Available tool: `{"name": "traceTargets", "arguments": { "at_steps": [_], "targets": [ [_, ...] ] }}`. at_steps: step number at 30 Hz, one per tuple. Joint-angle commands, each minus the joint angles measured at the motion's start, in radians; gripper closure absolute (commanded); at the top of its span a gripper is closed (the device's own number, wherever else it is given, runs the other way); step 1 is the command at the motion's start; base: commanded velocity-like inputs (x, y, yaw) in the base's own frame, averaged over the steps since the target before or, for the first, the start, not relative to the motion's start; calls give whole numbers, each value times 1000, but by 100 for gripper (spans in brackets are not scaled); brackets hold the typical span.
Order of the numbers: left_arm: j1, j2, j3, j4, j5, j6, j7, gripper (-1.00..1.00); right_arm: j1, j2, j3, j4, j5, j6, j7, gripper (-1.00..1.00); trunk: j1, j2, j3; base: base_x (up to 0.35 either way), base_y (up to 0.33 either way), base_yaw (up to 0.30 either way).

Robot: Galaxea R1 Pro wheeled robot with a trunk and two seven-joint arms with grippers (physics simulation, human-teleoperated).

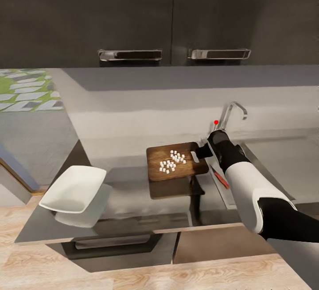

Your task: In the kitchen, take the Vidalia onion out of the sink, dice it on the chopping board with the paring knife, put the diced onion into the bowl on the countertop, then place both the paring knife and the chopping board into the sink.

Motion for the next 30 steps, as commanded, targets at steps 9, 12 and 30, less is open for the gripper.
{"name": "traceTargets", "arguments": {
  "at_steps": [9,12,30],
  "targets": [
    [-2,0,-8,4,10,-8,-6,-100,-1,2,-6,-1,9,3,7,100,1,-2,12,-64,106,-67],
    [-2,0,-8,4,10,-7,-6,-100,-1,2,-6,0,9,3,7,100,1,-2,16,-9,8,-69],
    [-2,0,-8,4,10,-7,-6,-100,-1,6,-5,20,9,2,7,100,1,-2,44,0,135,-69]
  ]
}}
